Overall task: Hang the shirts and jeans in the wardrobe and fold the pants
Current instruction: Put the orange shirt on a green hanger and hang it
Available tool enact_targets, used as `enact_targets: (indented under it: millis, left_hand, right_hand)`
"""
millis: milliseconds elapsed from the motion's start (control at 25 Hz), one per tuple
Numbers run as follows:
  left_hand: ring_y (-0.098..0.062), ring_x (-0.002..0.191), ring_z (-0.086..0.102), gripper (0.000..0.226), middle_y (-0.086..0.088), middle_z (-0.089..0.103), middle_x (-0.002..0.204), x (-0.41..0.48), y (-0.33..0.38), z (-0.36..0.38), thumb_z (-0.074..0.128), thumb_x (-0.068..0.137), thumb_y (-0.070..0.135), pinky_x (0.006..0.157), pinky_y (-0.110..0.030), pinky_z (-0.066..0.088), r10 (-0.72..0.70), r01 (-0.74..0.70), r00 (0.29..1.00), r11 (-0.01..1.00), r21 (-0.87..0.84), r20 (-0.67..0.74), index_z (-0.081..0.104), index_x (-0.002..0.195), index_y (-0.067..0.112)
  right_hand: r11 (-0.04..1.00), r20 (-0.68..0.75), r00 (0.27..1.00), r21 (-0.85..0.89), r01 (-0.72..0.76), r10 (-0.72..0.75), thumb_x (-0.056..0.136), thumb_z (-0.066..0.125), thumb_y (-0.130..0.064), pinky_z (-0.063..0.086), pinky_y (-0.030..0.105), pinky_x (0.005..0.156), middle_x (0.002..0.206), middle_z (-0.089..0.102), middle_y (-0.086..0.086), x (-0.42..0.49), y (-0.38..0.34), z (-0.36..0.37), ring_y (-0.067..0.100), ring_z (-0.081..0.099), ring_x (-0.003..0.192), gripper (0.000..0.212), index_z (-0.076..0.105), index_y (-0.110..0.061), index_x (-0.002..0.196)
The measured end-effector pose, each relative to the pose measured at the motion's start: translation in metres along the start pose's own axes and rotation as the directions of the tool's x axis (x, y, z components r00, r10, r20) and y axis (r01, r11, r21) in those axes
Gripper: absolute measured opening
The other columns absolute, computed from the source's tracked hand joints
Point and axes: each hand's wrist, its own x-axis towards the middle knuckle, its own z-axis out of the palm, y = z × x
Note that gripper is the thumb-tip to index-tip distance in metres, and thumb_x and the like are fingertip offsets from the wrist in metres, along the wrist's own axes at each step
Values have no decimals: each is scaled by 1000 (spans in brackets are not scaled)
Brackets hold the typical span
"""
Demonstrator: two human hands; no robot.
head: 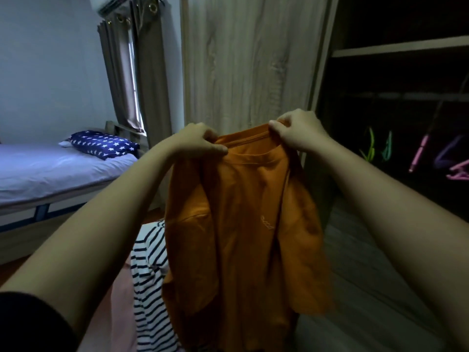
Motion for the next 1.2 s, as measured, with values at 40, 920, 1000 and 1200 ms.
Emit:
enact_targets:
  millis: [40, 920, 1000, 1200]
  left_hand:
    - [-7, 72, 53, 21, 6, 58, 82, 4, 3, 5, 58, 91, 34, 61, -17, 37, 9, -8, 999, 1000, 17, -53, 64, 97, 16]
    - [-16, 60, 56, 24, -4, 62, 67, 72, 89, 88, 49, 84, 9, 54, -25, 46, -22, -115, 976, 795, -596, -217, 67, 69, 14]
    - [-15, 61, 54, 23, -3, 57, 66, 83, 102, 101, 47, 88, 13, 54, -24, 41, 71, -133, 989, 817, -560, -132, 65, 74, 12]
    - [-17, 53, 40, 26, -4, 42, 58, 108, 123, 136, 46, 85, 18, 53, -27, 34, 111, -123, 992, 685, -718, -63, 48, 60, 12]
  right_hand:
    - [997, 5, 999, -61, 51, -51, 96, 46, -37, 40, 17, 57, 78, 57, -8, -3, 6, 0, 6, 57, 71, 21, 61, -23, 92]
    - [836, 103, 870, -353, -421, 482, 82, 59, -1, 47, 16, 70, 128, 57, 5, -95, 121, -96, 13, 58, 101, 44, 60, -18, 122]
    - [828, 8, 851, -234, -509, 526, 80, 60, -1, 46, 17, 67, 120, 61, 4, -105, 124, -93, 10, 58, 91, 37, 64, -19, 113]
    - [814, -220, 826, -167, -557, 520, 87, 48, -3, 45, 23, 75, 112, 63, 4, -117, 136, -113, 10, 55, 89, 26, 68, -17, 96]
